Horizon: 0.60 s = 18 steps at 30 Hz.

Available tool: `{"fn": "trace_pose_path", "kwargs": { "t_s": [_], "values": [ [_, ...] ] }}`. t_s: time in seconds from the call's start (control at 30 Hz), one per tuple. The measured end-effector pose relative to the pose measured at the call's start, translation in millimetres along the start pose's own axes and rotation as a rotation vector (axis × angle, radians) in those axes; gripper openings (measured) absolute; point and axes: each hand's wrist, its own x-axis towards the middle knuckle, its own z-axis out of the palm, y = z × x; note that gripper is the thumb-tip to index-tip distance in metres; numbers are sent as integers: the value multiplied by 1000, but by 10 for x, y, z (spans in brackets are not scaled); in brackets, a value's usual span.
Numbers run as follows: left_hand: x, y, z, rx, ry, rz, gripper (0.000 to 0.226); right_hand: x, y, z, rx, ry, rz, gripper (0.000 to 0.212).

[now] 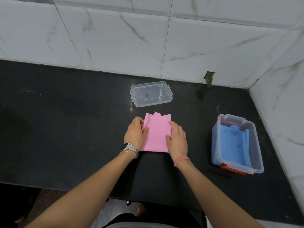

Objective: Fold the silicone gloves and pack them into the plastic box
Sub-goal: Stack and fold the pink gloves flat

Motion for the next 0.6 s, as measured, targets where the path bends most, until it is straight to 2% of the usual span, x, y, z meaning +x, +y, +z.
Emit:
{"fn": "trace_pose_path", "kwargs": {
  "t_s": [0.1,0.13,0.2,0.27,0.37,0.6],
  "values": [
    [-10,80,54,213,96,216,42,37,-33,87,-262,7,-107,69],
    [-19,125,79,229,92,294,43,50,-44,119,-301,-13,-145,72],
    [-27,180,146,217,27,366,38,91,-63,196,-353,-77,-196,65],
    [-24,155,228,267,-82,350,43,131,-67,264,-363,-138,-161,54],
    [-1,42,315,400,-194,330,51,163,-24,326,-378,-193,-103,56],
    [60,-15,361,414,-232,332,54,254,0,389,-368,-175,-98,58]
  ]
}}
